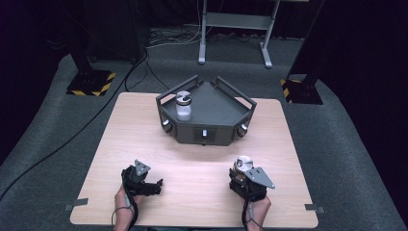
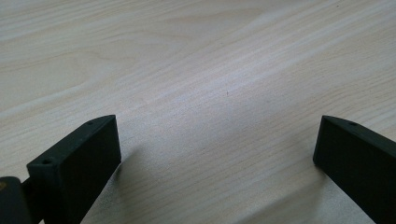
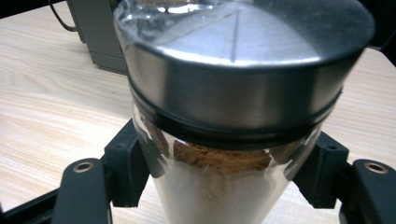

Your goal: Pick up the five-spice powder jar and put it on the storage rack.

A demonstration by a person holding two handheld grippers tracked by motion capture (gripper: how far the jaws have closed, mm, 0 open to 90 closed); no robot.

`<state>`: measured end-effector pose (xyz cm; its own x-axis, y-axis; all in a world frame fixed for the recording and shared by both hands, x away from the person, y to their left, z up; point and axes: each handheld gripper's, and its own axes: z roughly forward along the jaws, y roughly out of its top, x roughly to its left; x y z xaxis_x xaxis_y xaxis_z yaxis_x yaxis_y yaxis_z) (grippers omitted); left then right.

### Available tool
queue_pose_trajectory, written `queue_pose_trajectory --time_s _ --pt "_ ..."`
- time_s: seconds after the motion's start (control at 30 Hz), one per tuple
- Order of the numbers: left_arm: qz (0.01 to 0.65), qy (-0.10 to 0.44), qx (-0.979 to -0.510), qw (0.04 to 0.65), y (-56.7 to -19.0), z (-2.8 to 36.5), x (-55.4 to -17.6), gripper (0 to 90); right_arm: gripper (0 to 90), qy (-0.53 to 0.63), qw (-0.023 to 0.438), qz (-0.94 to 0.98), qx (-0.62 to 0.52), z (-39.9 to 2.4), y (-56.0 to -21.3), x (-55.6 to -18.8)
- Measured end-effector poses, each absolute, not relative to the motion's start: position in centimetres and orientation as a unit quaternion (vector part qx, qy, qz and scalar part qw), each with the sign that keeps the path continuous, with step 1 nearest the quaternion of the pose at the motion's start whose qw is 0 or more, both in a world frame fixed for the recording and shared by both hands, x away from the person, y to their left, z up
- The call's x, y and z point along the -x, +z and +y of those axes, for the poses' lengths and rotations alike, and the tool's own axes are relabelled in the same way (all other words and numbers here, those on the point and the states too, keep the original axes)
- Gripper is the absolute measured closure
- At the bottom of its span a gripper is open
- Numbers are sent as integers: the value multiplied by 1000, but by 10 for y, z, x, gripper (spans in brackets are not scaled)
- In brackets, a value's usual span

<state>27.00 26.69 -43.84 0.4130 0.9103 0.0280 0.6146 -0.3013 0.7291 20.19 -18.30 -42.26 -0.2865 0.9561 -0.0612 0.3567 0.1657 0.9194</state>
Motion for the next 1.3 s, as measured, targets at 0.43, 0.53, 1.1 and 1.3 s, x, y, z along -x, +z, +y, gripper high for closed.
queue_pose_trajectory --time_s 0.43,0.53,1.1,1.3 --pt "492 227 -775 327 -438 267 -270 6 296 431 352 680 -478 -190 -407 -216" --pt "492 227 -775 327 -438 267 -270 6 297 432 351 682 -475 -191 -404 -220" --pt "491 228 -775 326 -438 266 -269 7 296 431 354 687 -466 -194 -388 -240" --pt "492 228 -774 327 -438 266 -269 7 296 437 350 685 -465 -197 -383 -247"
